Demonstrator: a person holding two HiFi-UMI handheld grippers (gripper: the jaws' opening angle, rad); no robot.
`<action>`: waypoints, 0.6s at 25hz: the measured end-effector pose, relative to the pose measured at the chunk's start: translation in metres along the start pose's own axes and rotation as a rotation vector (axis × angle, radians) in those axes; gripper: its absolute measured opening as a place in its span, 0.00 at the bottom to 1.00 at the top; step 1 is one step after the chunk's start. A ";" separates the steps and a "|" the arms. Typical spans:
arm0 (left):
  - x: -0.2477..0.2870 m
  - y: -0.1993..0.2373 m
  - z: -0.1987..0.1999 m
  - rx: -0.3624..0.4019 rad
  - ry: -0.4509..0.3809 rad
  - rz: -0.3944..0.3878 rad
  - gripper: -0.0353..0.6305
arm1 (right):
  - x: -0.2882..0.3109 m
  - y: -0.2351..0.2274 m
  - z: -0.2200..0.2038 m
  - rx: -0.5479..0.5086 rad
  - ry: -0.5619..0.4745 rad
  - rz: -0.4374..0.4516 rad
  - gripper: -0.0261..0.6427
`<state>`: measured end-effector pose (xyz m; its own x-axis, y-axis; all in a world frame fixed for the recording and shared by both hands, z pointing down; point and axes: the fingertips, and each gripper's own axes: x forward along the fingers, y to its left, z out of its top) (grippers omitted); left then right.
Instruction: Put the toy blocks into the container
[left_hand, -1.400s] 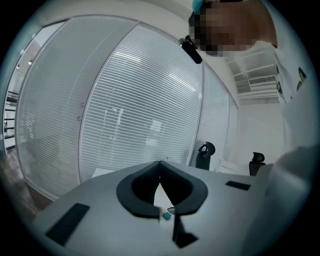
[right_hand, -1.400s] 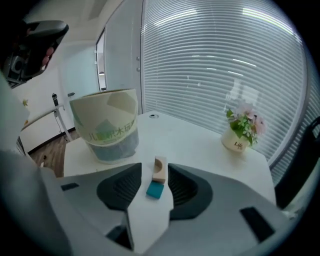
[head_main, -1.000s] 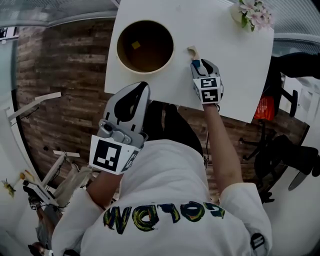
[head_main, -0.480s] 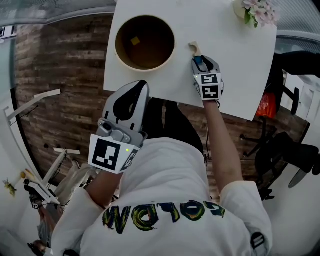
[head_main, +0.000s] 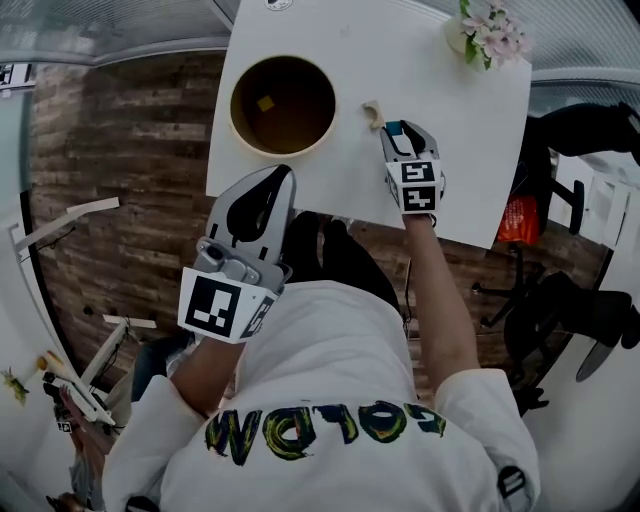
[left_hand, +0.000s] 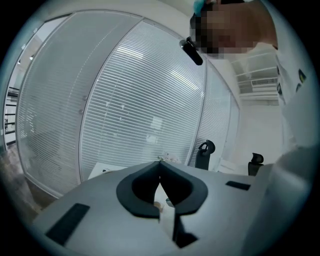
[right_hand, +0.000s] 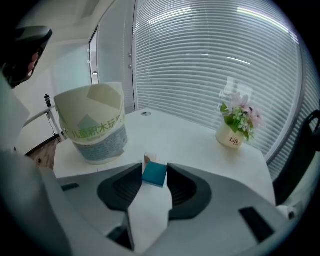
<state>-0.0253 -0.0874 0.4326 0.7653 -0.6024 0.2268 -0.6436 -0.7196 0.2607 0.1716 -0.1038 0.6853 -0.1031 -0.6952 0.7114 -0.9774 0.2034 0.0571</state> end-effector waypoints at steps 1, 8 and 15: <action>-0.001 -0.002 0.003 0.003 -0.006 -0.003 0.07 | -0.006 -0.002 0.006 -0.001 -0.011 -0.004 0.28; -0.004 -0.013 0.034 0.039 -0.060 -0.011 0.07 | -0.062 -0.012 0.058 -0.008 -0.111 -0.026 0.28; -0.005 -0.019 0.060 0.071 -0.102 -0.016 0.07 | -0.119 -0.016 0.103 0.010 -0.206 -0.034 0.28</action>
<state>-0.0169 -0.0918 0.3698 0.7745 -0.6200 0.1255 -0.6320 -0.7500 0.1953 0.1806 -0.0953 0.5273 -0.1044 -0.8283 0.5505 -0.9827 0.1712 0.0712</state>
